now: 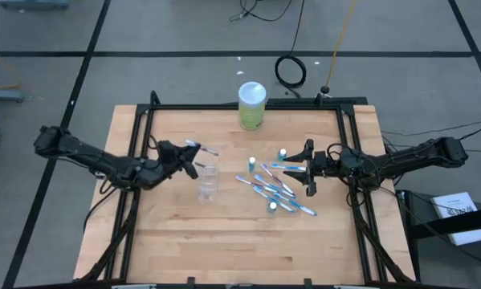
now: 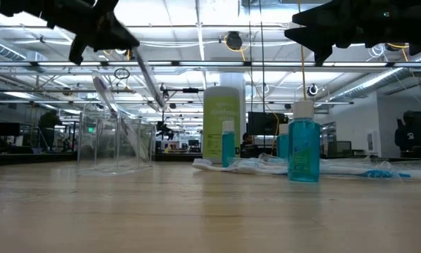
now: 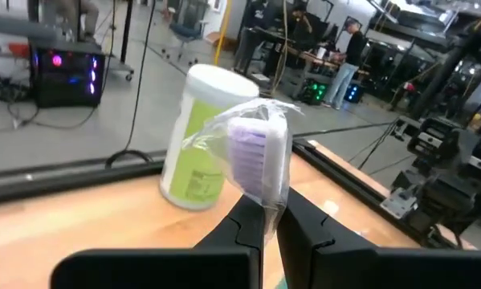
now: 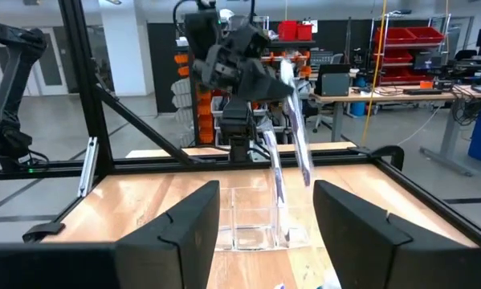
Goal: Pick & Place toothbrushing station
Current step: Put the purple toothbrush into the transparent organizer
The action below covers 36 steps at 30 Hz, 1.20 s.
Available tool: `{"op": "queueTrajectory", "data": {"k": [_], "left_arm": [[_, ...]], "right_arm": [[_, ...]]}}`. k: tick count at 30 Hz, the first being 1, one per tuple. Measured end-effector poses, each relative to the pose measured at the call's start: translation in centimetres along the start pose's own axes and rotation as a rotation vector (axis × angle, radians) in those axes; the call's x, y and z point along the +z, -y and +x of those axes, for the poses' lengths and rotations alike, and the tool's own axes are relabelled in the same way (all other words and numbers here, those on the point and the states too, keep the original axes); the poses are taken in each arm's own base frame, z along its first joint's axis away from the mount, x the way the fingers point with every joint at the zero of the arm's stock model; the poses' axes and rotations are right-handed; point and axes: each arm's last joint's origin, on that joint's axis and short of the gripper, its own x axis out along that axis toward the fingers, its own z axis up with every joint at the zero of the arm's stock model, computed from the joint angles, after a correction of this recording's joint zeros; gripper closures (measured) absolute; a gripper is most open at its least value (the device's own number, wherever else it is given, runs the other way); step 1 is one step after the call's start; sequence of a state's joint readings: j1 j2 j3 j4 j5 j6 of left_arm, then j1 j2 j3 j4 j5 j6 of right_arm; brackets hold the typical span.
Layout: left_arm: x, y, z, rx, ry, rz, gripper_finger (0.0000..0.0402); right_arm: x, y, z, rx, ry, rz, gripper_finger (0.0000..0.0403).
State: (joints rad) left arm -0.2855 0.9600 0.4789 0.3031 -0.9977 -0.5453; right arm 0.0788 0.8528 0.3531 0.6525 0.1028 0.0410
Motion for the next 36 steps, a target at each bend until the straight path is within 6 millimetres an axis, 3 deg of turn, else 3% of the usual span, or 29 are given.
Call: {"op": "queueTrajectory", "data": {"k": [22,36], "left_arm": [[-1.5,-2.1,-1.2,0.051,-0.103,-0.068,0.0387],[-5.1,-2.6,1.3,0.208,-0.164,-0.128,0.0377]], "right_arm": [[0.0,0.0,0.0,-0.001,0.000,0.000,0.0216],[0.0,0.0,0.0,-0.005,0.001,0.000,0.0216]]}}
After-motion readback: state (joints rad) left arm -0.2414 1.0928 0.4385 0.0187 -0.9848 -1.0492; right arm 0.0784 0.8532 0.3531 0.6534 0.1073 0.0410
